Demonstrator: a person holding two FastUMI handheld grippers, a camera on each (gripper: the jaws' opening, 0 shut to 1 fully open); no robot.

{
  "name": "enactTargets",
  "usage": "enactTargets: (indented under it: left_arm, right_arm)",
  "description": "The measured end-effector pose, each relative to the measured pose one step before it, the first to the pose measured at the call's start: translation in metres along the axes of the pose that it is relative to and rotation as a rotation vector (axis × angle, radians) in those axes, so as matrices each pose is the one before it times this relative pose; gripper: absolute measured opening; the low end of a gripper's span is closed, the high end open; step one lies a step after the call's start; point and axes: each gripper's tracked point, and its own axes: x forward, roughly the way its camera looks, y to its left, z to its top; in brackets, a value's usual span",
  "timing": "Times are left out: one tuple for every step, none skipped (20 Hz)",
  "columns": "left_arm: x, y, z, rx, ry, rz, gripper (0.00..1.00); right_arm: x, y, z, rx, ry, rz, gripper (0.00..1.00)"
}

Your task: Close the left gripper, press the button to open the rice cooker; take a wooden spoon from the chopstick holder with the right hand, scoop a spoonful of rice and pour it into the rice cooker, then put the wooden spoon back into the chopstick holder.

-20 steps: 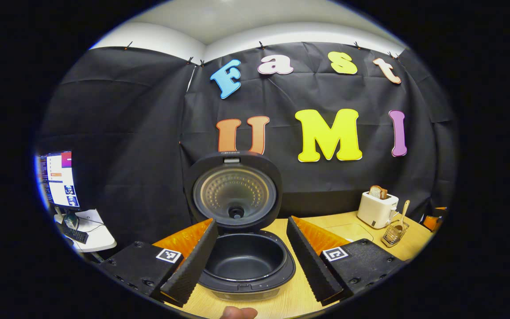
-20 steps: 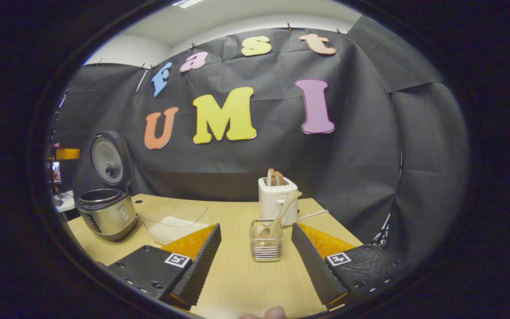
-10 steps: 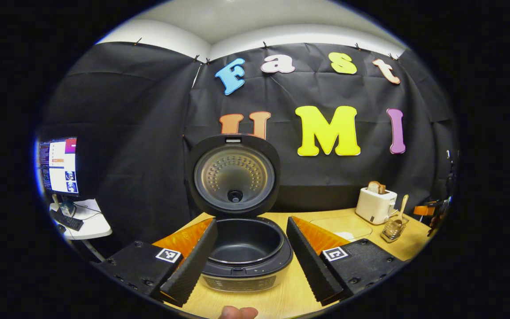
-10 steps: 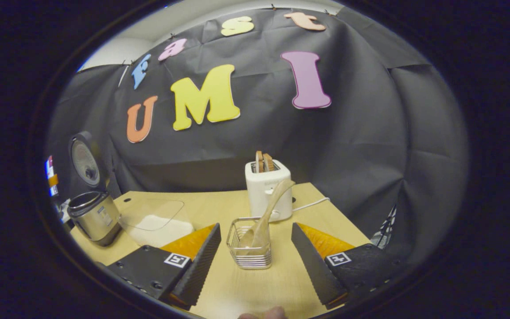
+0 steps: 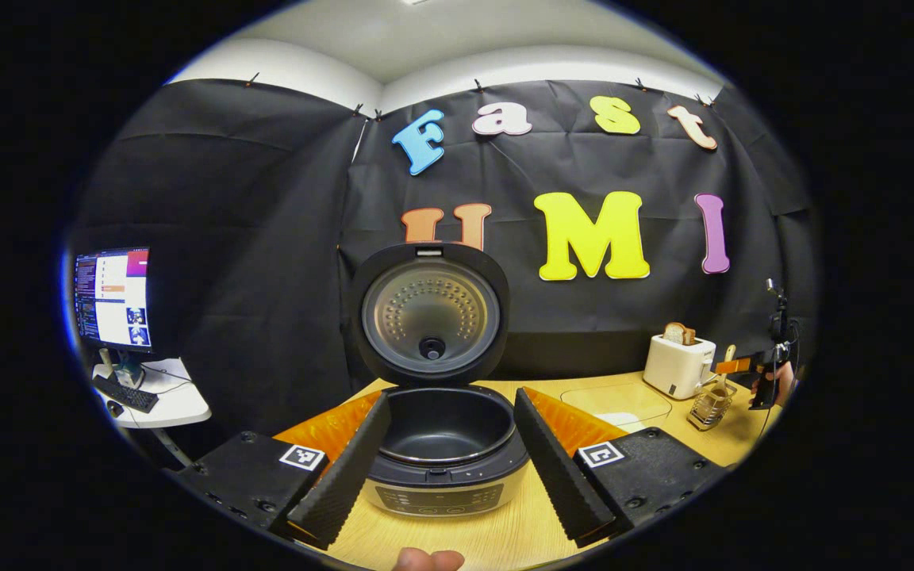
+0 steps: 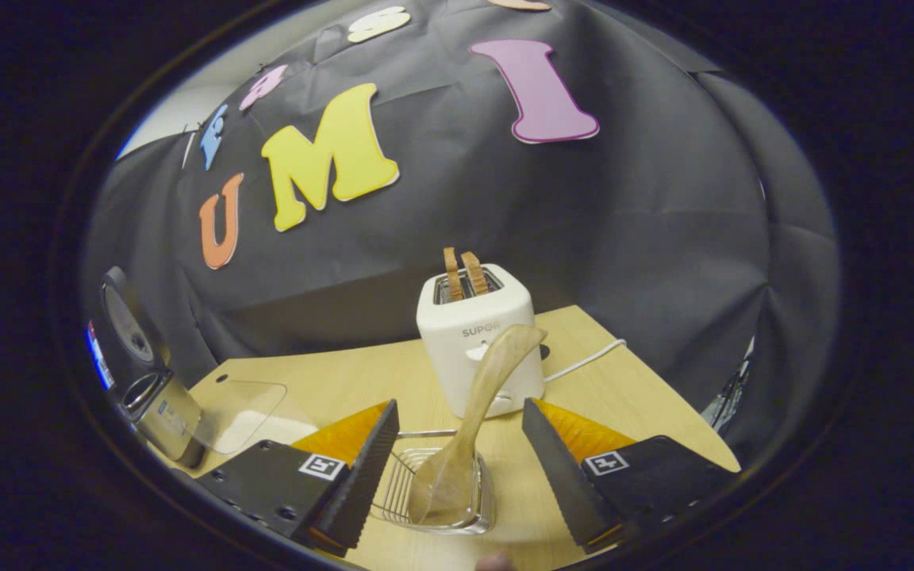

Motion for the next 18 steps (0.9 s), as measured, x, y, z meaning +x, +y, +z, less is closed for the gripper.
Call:
enactTargets:
  left_arm:
    - [-0.00114, -0.00002, -0.00139, 0.00314, 0.00335, 0.00204, 1.00]
    - [-0.00066, 0.00066, -0.00180, 0.00236, 0.00355, 0.00373, 1.00]
    - [0.00025, 0.00060, -0.00267, -0.00067, 0.00592, 0.00443, 0.99]
    - [-0.00009, -0.00096, -0.00536, -0.00307, 0.01615, 0.00306, 1.00]
    - [0.00021, -0.00297, -0.00443, -0.00306, 0.01299, -0.00192, 1.00]
    - [0.00018, -0.00376, -0.00239, -0.00139, 0.00631, -0.00603, 1.00]
    - [-0.00023, -0.00163, 0.00014, 0.00146, 0.00141, -0.00299, 1.00]
    - [0.00011, -0.00135, 0.00002, 0.00456, 0.00108, -0.00190, 1.00]
    - [-0.00072, 0.00042, -0.00071, 0.00272, -0.00140, 0.00170, 1.00]
    - [0.00046, -0.00023, 0.00010, -0.00099, 0.00045, 0.00155, 1.00]
    - [0.00011, -0.00144, -0.00123, -0.00727, 0.00255, 0.00183, 1.00]
    - [-0.00067, -0.00173, -0.00060, -0.01132, -0.00042, -0.00363, 1.00]
    - [-0.00199, -0.00135, -0.00099, -0.00757, -0.00154, -0.00466, 1.00]
    - [-0.00093, -0.00025, -0.00085, 0.00046, -0.00342, 0.00053, 1.00]
    - [-0.00034, 0.00373, -0.00127, 0.00362, -0.00150, 0.00538, 1.00]
    - [-0.00055, 0.00227, -0.00113, 0.00048, 0.00233, 0.00470, 1.00]
    - [-0.00082, 0.00138, -0.00205, -0.00500, 0.00271, 0.00308, 1.00]
    - [-0.00081, 0.00085, 0.00010, -0.00950, -0.00160, -0.00075, 1.00]
  right_arm:
    - [0.00827, -0.00206, -0.00219, 0.02147, 0.00946, 0.00393, 0.91]
    - [0.00495, -0.00209, -0.00072, 0.02418, 0.01635, 0.00786, 0.80]
    - [0.00779, 0.00083, -0.00251, 0.03205, 0.01709, 0.01732, 0.72]
    - [0.00069, 0.00043, -0.00063, 0.02868, 0.01034, 0.01287, 0.70]
    - [0.00432, -0.00225, 0.00017, 0.01597, 0.00276, -0.00650, 0.55]
    - [-0.00036, -0.00455, -0.00204, 0.00445, -0.00180, -0.00849, 0.40]
    - [-0.00227, 0.00036, 0.00350, 0.00593, -0.00693, 0.00536, 0.35]
    - [0.00012, 0.00436, 0.00146, 0.00077, -0.00362, 0.00779, 0.24]
    - [-0.00210, -0.00087, -0.00049, -0.01795, 0.00407, -0.00051, 0.18]
    - [-0.00294, 0.00587, 0.00150, 0.01001, -0.00288, 0.02540, 0.13]
    - [0.00025, 0.00063, -0.00059, -0.01209, 0.00314, -0.00846, 0.06]
    - [-0.00420, 0.00194, 0.00204, -0.00581, -0.01101, 0.00319, 0.06]
    - [-0.00367, 0.00250, 0.00263, -0.01414, -0.00524, -0.00406, 0.00]
    - [-0.00557, 0.00180, 0.00404, -0.02024, -0.01997, -0.00560, 0.00]
    - [-0.00566, 0.00325, 0.00577, -0.00602, -0.01873, 0.00452, 0.00]
    - [-0.00532, 0.00369, 0.00677, -0.00876, -0.02476, -0.00359, 0.00]
    - [-0.00500, 0.00317, 0.00796, -0.00914, -0.02396, -0.00349, 0.00]
    - [-0.00642, 0.00422, 0.00777, -0.01389, -0.02382, -0.00530, 0.00]
